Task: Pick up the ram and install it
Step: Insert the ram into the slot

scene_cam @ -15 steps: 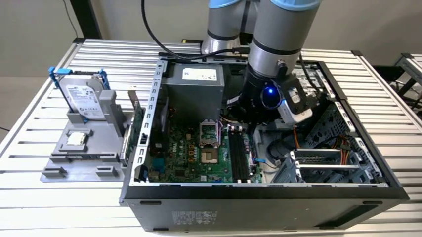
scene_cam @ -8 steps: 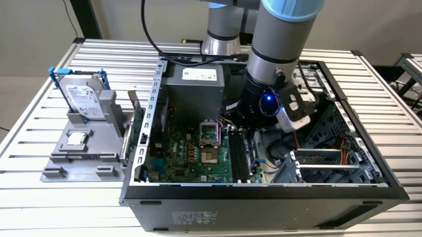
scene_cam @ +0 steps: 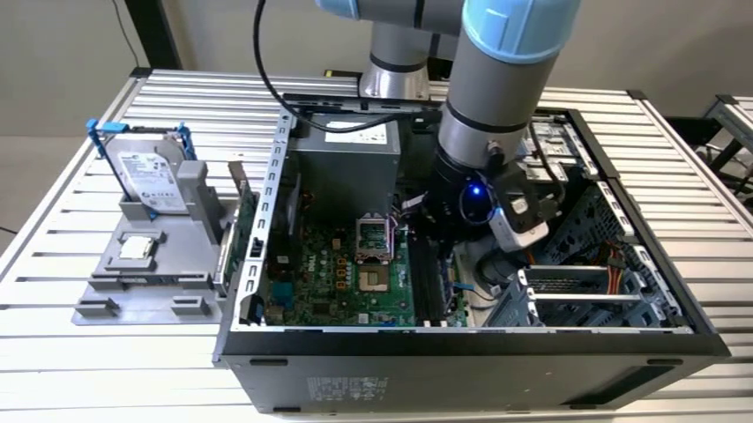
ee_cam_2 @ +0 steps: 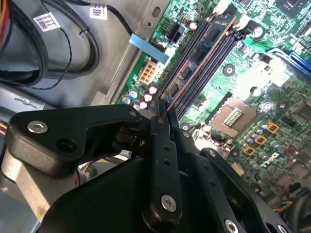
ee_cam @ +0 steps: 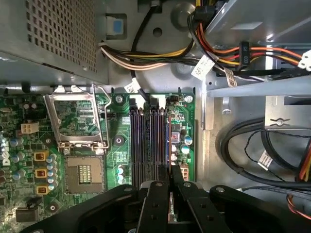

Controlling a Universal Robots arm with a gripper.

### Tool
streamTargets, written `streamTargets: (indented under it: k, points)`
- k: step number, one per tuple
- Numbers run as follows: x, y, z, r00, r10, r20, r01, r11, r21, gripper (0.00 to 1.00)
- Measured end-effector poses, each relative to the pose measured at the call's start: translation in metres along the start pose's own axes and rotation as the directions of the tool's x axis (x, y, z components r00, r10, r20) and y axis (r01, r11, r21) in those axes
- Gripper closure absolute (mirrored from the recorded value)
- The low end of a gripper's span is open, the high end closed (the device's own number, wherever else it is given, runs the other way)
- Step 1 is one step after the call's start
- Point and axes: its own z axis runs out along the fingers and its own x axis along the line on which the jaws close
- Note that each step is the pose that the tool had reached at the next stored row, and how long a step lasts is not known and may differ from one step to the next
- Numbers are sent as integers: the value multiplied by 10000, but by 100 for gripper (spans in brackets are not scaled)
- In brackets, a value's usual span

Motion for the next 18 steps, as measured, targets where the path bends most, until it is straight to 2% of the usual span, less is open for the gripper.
streamTargets:
  k: [8,18]
  points:
    - [3,15,100,10000,1,0,-1,10000,-1,100]
    - [6,13,130,10000,47,0,-47,10000,-2,100]
